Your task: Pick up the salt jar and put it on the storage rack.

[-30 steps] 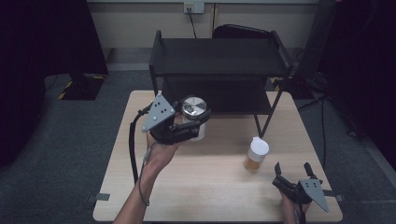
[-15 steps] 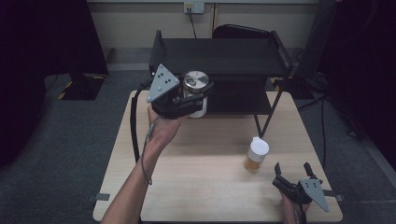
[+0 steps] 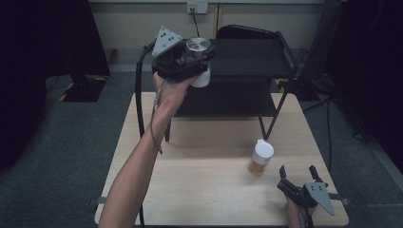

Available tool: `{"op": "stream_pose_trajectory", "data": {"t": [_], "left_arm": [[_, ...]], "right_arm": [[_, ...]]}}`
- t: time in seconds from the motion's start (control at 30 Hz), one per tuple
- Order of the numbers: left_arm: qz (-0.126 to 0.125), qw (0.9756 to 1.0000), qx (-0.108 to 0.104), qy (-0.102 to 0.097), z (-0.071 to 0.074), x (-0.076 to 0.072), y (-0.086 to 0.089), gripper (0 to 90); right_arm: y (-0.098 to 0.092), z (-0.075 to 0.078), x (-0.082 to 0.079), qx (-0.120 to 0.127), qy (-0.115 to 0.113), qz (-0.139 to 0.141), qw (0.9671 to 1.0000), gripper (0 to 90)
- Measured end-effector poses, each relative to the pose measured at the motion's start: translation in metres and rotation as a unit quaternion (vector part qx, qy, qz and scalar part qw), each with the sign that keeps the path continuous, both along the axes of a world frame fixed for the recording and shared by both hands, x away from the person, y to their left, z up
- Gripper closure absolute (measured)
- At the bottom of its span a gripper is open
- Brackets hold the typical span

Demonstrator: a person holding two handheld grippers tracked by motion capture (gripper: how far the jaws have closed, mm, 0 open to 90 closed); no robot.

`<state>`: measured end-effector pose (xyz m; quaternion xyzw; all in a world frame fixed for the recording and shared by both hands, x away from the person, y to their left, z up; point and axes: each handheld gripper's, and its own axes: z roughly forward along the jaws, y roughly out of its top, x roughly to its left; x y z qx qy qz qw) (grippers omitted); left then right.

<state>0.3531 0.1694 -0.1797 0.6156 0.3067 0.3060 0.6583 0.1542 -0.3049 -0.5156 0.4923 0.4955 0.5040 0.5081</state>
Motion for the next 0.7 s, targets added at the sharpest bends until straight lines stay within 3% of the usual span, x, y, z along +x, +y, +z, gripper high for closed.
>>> {"op": "stream_pose_trajectory", "data": {"t": [0.2, 0.37, 0.5, 0.63, 0.7], "left_arm": [[0.042, 0.9988, 0.026, -0.004, 0.009, 0.02, -0.02, 35.0], [0.06, 0.9979, 0.023, 0.007, 0.005, 0.039, -0.029, 35.0], [0.091, 0.9957, 0.016, 0.007, -0.001, 0.044, -0.042, 35.0], [0.106, 0.9938, 0.031, 0.012, -0.003, 0.048, -0.049, 35.0], [0.104, 0.9942, 0.023, 0.015, -0.006, 0.05, -0.047, 35.0]], "right_arm": [[-0.001, 0.0, 0.0, 0.001, 0.0, 0.003, 1.0, 0.0], [-0.001, 0.0, 0.0, 0.001, 0.0, 0.003, 1.0, 0.0], [-0.001, 0.0, 0.0, 0.001, 0.0, 0.003, 1.0, 0.0], [-0.001, 0.0, 0.0, 0.001, 0.0, 0.003, 1.0, 0.0], [-0.001, 0.0, 0.0, 0.001, 0.0, 0.003, 1.0, 0.0]]}}
